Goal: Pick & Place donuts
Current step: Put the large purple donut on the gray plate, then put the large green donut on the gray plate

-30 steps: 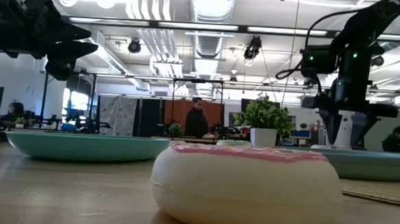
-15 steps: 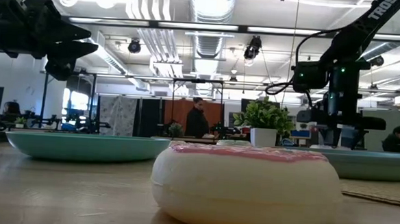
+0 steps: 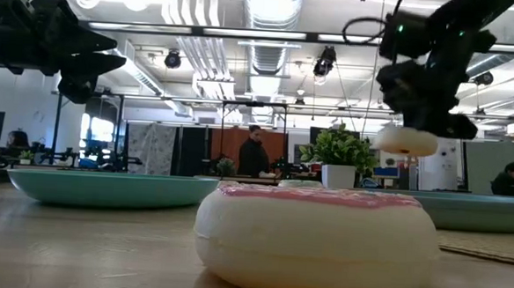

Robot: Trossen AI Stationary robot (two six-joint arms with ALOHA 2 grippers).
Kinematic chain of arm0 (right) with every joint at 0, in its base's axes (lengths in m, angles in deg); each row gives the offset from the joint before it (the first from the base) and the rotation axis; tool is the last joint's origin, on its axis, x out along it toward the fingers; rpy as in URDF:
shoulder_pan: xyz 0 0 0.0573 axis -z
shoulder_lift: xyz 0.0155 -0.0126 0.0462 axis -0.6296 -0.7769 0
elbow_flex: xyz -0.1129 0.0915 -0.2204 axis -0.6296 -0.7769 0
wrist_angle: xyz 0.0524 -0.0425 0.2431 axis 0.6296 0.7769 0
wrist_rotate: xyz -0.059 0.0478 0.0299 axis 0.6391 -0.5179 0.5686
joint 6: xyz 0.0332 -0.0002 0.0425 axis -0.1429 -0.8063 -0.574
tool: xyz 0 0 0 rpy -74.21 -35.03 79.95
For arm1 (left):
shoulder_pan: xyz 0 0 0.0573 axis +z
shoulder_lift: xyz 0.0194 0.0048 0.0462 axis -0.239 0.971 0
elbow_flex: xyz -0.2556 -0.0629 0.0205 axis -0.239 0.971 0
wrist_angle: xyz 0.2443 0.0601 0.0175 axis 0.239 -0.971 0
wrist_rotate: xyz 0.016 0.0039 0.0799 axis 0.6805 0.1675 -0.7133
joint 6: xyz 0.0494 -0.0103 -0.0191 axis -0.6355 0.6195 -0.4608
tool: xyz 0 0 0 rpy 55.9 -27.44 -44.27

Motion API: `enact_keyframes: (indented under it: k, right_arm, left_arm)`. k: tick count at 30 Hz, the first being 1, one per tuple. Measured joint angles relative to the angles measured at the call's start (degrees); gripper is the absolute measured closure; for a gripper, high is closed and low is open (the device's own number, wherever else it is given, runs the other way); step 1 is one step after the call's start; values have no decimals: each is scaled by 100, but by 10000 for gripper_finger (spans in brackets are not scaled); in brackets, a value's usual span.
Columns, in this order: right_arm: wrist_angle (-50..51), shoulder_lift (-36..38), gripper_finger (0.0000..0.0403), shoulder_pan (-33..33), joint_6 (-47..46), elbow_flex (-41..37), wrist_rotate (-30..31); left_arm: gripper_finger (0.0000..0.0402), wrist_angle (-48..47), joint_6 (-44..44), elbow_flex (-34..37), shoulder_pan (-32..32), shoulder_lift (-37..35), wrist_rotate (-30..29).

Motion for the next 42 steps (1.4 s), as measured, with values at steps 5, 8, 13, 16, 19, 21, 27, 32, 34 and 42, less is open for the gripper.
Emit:
enact_keyframes:
  k: [5, 8, 13, 16, 19, 21, 27, 32, 34, 42]
  right_arm:
    - [-339, -317, 384, -1451, -736, 4, 254]
    - [-464, -642, 384, -2067, -1151, 81, 871]
    - [-466, -1204, 385, -2474, -1236, 319, 1001]
    - [-458, -1528, 383, -2525, -1211, 444, 1009]
    - [-440, -1781, 360, -2528, -1183, 557, 1016]
    - [-446, -1907, 334, -2528, -1100, 650, 999]
    - [-214, -2123, 241, -2528, -835, 1031, 1153]
    - [473, -2179, 183, -2526, -318, 1408, 1321]
    - [697, -2121, 169, -2528, -111, 1556, 1528]
    - [453, -1956, 159, -1328, -101, 2088, 1991]
  left_arm:
    - [271, 2, -1, 0, 0, 0, 0]
    - [271, 2, -1, 1, 2, 0, 1]
    - [271, 1, 0, 0, 0, 1, 0]
    - [271, 2, -2, 0, 2, 1, 0]
    - [271, 2, -1, -1, 2, 1, 2]
    - [271, 2, -1, 1, 0, 8, 0]
    - [271, 2, 0, 0, 2, 29, 0]
    - [271, 2, 0, -2, 0, 29, 0]
    - [271, 2, -2, -2, 0, 29, 2]
    - [271, 2, -2, 0, 1, 31, 1]
